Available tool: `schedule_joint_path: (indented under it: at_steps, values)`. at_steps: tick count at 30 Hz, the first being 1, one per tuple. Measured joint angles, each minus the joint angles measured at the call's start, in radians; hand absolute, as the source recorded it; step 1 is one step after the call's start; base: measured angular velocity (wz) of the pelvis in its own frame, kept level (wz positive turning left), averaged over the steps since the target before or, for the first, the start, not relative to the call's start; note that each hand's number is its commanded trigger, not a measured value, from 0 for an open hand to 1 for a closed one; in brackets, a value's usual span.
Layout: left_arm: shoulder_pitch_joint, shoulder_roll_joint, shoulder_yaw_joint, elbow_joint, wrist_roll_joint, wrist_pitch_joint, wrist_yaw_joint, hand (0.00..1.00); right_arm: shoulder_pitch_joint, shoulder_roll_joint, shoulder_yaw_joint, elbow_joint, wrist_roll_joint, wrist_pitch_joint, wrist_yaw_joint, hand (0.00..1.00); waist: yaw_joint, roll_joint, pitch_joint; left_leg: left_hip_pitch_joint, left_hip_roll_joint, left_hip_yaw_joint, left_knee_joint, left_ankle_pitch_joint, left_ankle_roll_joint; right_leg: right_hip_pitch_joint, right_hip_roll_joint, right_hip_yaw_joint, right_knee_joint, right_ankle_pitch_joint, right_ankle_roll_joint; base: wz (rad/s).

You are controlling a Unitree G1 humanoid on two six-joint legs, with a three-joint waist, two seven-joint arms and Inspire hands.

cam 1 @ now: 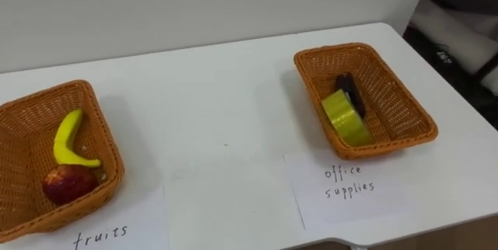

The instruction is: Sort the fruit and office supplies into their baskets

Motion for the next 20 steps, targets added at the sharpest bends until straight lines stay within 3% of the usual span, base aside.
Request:
schedule_joint_path:
  at_steps: [9,20]
  values:
    - [-0.029,-0.002,0.011,0.027,0.021,0.015,-0.004,0.00,-0.013,0.000,0.001,0.029,0.000,0.022,0.008,0.00,0.023,-0.014,0.0014,-0.009,-0.004,-0.012,0.002,0.000,0.001,-0.001,-0.016,-0.023,0.001,-0.003,0.001,0.06]
    - [-0.039,-0.003,0.013,0.050,0.020,0.018,-0.013,0.00,-0.026,0.007,0.026,0.060,-0.003,0.024,0.009,0.00,0.045,-0.039,0.0030,-0.036,-0.015,-0.073,0.020,0.004,0.006,0.019,-0.034,-0.086,-0.016,-0.005,0.007,0.17]
